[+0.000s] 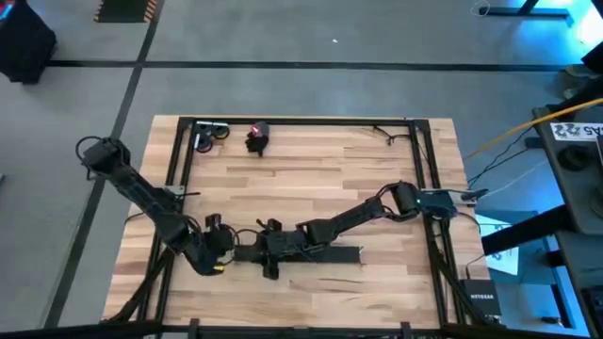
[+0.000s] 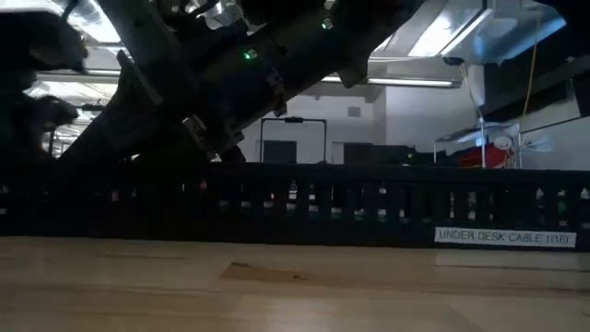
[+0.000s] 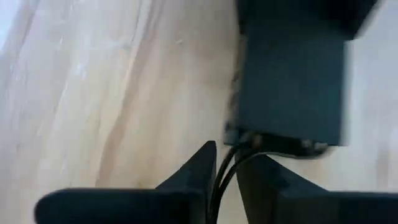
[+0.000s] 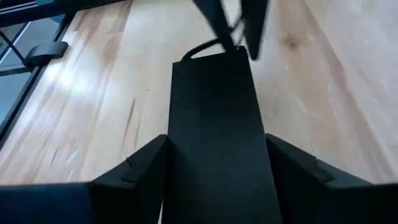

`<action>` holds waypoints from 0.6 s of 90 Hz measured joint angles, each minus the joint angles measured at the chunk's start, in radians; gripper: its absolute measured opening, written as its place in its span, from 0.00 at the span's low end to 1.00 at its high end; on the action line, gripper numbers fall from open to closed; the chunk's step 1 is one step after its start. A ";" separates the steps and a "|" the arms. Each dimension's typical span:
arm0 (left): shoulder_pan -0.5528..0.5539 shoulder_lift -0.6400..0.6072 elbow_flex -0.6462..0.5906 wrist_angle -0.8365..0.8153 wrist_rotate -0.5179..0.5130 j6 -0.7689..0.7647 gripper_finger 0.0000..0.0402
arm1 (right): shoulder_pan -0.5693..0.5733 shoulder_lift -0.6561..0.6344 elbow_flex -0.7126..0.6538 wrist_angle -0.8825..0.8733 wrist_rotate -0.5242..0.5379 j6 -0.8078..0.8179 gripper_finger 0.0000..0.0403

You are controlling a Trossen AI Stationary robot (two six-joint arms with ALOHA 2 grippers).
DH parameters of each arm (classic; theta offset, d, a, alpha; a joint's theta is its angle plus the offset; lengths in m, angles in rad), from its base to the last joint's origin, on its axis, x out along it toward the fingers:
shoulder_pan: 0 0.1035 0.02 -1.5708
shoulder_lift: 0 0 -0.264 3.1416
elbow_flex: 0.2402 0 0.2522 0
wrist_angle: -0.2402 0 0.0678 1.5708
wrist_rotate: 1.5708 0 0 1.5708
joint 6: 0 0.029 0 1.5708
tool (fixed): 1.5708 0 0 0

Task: Ziptie cables
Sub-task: Close the black cable duct

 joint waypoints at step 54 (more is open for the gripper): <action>0.027 -0.001 -0.043 0.120 -0.071 0.111 0.00 | 0.001 0.000 -0.001 0.001 0.007 -0.010 0.55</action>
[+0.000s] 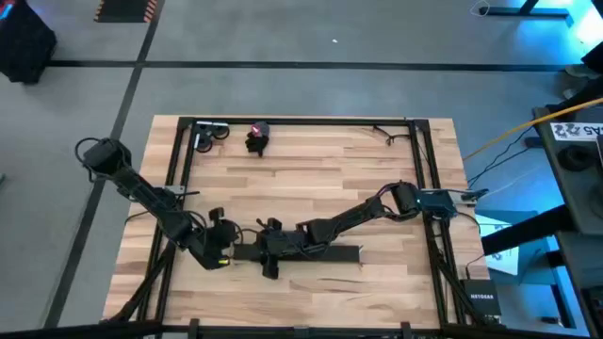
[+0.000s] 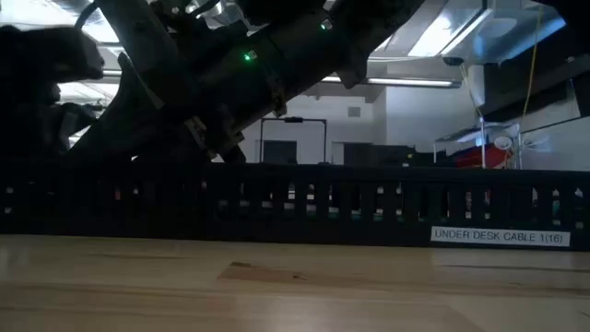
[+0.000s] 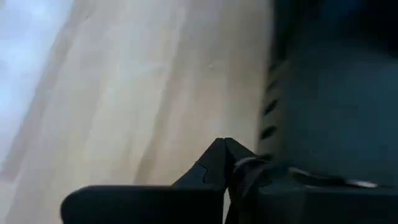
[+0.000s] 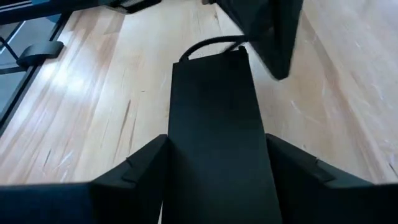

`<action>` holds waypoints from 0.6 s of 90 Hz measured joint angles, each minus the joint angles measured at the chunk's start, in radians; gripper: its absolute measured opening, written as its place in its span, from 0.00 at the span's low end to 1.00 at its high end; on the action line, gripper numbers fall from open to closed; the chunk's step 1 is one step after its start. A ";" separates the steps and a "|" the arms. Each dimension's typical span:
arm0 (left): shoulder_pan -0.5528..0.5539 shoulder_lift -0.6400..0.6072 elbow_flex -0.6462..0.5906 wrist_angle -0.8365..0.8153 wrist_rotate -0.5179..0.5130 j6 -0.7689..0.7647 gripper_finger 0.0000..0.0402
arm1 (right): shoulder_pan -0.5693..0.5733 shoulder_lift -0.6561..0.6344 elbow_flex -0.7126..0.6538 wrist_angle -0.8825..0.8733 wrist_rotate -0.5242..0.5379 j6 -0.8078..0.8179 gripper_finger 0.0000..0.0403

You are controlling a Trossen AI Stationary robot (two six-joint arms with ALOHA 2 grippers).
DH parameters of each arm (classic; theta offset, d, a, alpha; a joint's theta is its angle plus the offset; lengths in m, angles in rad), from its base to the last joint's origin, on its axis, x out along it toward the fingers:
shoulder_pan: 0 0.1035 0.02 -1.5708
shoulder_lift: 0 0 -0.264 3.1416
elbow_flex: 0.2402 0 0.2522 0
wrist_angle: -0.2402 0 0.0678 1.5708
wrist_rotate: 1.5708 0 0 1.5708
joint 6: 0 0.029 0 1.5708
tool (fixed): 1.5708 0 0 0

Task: Ziptie cables
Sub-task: Close the black cable duct

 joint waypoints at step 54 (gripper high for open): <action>0.013 -0.028 -0.001 0.075 0.026 -0.003 0.00 | -0.005 0.004 -0.003 0.050 0.000 0.000 0.55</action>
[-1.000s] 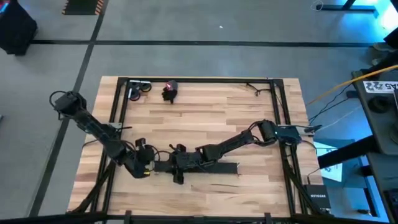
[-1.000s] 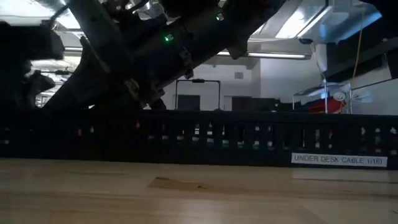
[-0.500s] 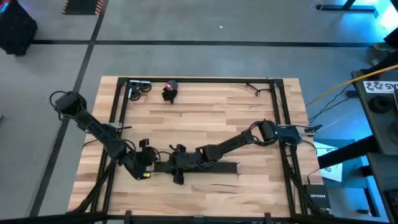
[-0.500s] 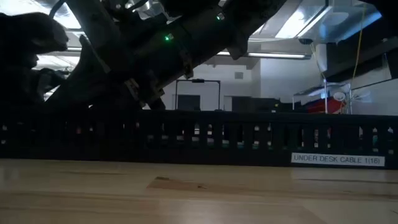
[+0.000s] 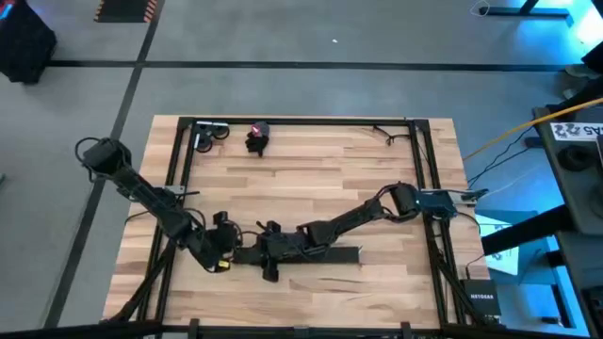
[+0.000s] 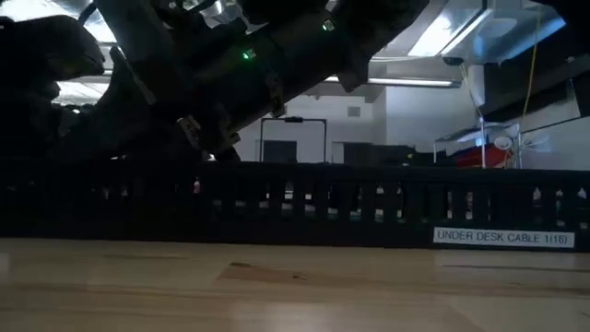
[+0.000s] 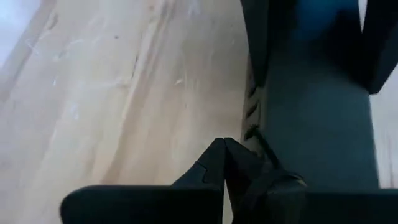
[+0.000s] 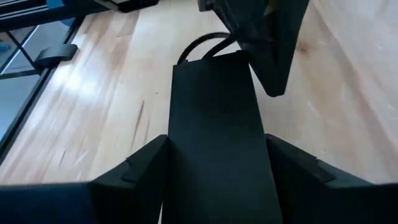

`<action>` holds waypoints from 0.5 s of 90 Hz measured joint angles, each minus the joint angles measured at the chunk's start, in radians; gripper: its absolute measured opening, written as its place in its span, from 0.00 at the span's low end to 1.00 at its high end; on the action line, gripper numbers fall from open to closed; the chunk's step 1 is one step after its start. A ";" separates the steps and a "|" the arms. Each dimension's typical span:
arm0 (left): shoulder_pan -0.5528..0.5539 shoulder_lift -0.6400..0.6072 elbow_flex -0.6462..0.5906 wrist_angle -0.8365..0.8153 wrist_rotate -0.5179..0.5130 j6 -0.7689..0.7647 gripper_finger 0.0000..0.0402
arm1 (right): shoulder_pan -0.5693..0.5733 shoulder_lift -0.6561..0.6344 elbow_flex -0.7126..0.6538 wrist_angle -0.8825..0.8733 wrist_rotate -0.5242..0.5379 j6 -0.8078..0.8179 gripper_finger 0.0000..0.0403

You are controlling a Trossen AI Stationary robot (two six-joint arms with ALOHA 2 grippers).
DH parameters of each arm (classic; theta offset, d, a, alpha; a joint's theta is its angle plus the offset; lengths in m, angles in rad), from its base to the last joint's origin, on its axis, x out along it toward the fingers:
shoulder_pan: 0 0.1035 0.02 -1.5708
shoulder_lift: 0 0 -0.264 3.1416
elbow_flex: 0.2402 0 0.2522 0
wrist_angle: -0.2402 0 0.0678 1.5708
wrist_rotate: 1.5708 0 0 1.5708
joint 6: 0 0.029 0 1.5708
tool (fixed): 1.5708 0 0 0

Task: Ziptie cables
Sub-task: Close the black cable duct

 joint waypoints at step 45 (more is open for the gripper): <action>-0.027 -0.074 -0.014 -0.154 0.037 -0.102 0.00 | -0.001 -0.001 0.001 -0.007 0.002 0.005 0.55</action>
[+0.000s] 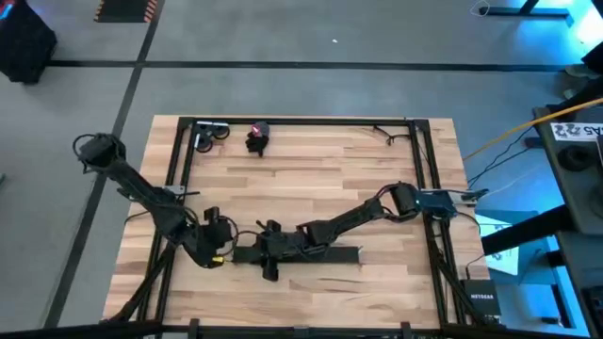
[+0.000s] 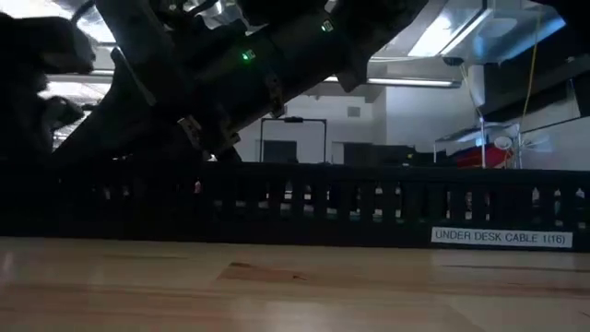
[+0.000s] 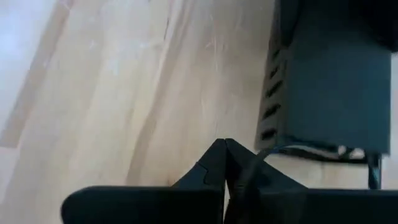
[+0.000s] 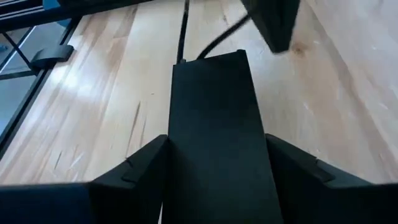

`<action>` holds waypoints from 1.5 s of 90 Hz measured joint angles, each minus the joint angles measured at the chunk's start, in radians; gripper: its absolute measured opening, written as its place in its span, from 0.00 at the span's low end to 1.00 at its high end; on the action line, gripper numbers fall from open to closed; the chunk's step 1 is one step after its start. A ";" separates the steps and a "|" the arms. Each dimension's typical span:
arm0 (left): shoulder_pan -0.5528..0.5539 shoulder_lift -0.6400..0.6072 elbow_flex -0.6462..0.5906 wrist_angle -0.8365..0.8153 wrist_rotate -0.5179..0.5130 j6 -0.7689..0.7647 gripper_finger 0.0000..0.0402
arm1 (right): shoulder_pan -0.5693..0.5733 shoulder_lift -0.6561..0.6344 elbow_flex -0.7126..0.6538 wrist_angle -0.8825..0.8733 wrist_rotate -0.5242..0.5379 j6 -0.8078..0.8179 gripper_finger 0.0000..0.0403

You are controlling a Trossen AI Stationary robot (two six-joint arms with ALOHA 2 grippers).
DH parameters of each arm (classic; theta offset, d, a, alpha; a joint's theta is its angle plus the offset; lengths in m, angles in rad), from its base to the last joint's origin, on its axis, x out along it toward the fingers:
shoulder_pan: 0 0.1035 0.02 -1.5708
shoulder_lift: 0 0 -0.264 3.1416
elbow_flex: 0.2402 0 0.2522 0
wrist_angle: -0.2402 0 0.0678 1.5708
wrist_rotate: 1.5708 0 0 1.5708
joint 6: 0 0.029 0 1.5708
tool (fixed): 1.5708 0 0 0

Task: Ziptie cables
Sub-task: Close the black cable duct

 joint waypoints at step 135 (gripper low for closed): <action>0.006 0.049 0.025 0.053 0.106 -0.001 0.00 | 0.006 0.008 0.005 0.035 -0.016 0.002 0.55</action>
